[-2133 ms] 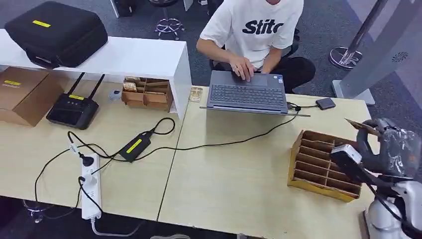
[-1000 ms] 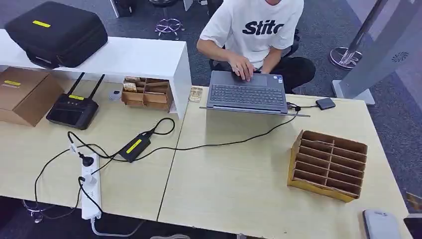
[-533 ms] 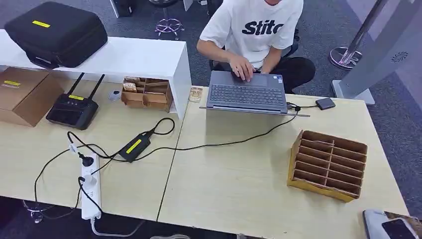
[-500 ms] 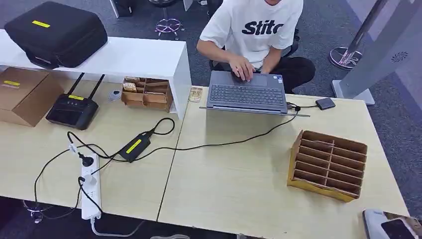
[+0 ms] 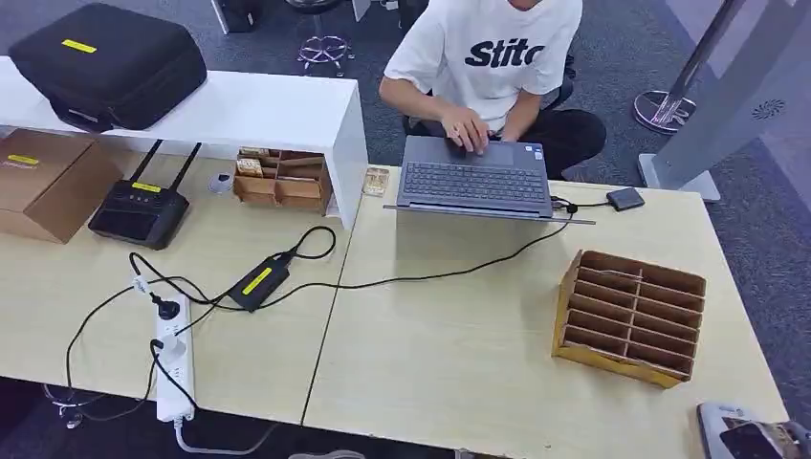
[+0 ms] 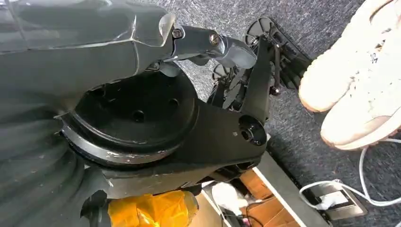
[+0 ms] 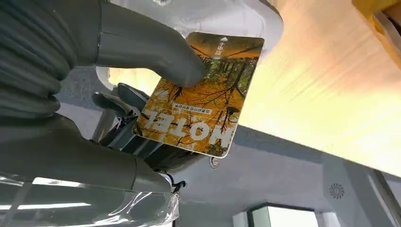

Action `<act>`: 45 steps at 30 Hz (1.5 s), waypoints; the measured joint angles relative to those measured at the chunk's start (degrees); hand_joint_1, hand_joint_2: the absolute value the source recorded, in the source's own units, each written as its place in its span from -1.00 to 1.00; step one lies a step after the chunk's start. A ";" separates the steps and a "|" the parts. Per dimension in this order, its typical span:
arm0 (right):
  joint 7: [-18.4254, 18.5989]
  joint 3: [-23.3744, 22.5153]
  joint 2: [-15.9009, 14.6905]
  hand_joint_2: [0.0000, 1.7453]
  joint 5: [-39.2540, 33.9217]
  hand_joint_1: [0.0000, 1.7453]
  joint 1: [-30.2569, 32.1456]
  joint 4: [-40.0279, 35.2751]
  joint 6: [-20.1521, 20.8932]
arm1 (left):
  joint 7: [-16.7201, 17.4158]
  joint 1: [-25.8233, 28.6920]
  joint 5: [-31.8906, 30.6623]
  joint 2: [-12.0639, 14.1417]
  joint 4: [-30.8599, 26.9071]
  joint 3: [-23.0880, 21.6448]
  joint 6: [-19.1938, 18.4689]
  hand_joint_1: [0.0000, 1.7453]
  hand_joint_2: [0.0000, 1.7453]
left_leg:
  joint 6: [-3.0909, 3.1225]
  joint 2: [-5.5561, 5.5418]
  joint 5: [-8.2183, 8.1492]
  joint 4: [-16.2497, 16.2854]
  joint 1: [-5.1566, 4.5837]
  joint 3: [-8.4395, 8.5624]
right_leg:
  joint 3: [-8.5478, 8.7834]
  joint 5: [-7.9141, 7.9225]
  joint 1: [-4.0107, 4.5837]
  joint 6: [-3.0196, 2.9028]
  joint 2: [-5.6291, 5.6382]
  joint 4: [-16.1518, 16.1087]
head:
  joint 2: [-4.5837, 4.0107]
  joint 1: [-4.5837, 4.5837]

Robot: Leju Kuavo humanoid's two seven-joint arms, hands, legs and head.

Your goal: Pass the card to the sensor for recognition and then transmit it.

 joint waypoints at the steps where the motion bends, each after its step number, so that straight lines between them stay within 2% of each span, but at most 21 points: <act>1: -0.07 0.00 0.00 1.00 0.53 1.00 0.00 0.15 0.33 | 0.00 0.00 0.00 0.00 0.00 0.00 -0.02 -1.00 1.00 | 0.00 0.00 0.00 0.00 0.00 0.00 | 0.00 0.00 0.00 0.00 0.00 0.00 | 0.00 0.00; 19: -0.22 0.00 -0.07 1.00 3.33 1.00 -0.23 0.59 1.94 | 0.22 0.03 0.00 0.02 0.00 0.02 0.00 -1.00 1.00 | 0.00 0.01 0.00 0.00 0.01 0.04 | 0.06 0.00 0.01 0.00 0.00 -0.01 | 0.00 0.00; 23: -2.03 0.00 -0.04 1.00 1.88 1.00 -0.41 0.59 -0.55 | 0.22 0.03 0.00 0.00 0.00 0.07 0.11 -1.00 1.00 | 0.00 0.01 0.00 0.00 0.00 0.02 | 0.06 0.00 0.00 0.00 0.00 -0.01 | 0.00 0.02; 27: -3.12 0.55 0.72 1.00 -2.19 1.00 -0.47 -2.28 -5.42 | -0.09 0.03 0.00 -0.22 0.00 0.48 0.50 -1.00 1.00 | 0.00 0.01 0.00 0.00 -0.01 0.01 | 0.05 0.00 -0.01 0.00 0.00 0.02 | 0.00 0.00; 31: -0.31 4.93 1.11 1.00 -8.75 1.00 0.13 -8.36 -10.22 | -0.35 0.01 0.00 -0.42 0.00 0.59 0.50 -1.00 1.00 | 0.00 0.01 0.00 0.00 0.00 0.04 | 0.04 0.00 0.00 0.00 0.01 0.03 | 0.00 0.00; 33: 1.05 7.15 1.11 1.00 -9.92 1.00 0.36 -10.35 -11.10 | -0.35 0.01 0.00 -0.44 0.00 0.59 0.50 -1.00 1.00 | 0.00 0.01 0.00 0.00 0.01 0.04 | 0.04 0.00 0.01 0.00 0.01 0.03 | 0.00 0.00; 35: 1.66 8.94 1.11 1.00 -10.58 1.00 0.79 -11.96 -11.67 | -0.35 0.01 0.00 -0.46 0.00 0.59 0.48 -1.00 1.00 | 0.00 0.00 0.01 0.00 0.00 0.03 | 0.04 0.00 0.00 0.00 -0.01 0.03 | 0.00 0.00; 38: 1.64 11.48 0.44 1.00 -13.62 1.00 1.35 -13.40 -14.65 | -0.11 0.03 -0.09 -0.42 0.00 0.59 0.24 -1.00 1.00 | 0.00 0.01 0.00 0.00 0.00 -0.01 | 0.05 0.00 0.00 0.00 0.02 0.05 | 0.00 0.00; 41: 5.57 16.95 -2.68 1.00 -14.70 1.00 0.91 -14.60 -17.61 | 0.33 -0.03 -0.22 -0.13 0.00 0.57 -0.26 -1.00 1.00 | 0.00 0.09 0.00 -0.01 -0.01 -0.04 | 0.06 0.01 -0.01 0.01 0.12 0.04 | 0.00 0.00; 45: 9.07 25.30 -7.98 1.00 -14.60 1.00 -3.11 -14.05 -18.49 | 1.38 -0.07 -0.63 0.48 0.00 -0.11 -1.16 -1.00 1.00 | 0.00 0.15 0.01 0.00 -0.02 0.02 | 0.07 0.08 -0.02 -0.01 0.14 0.04 | 0.00 0.00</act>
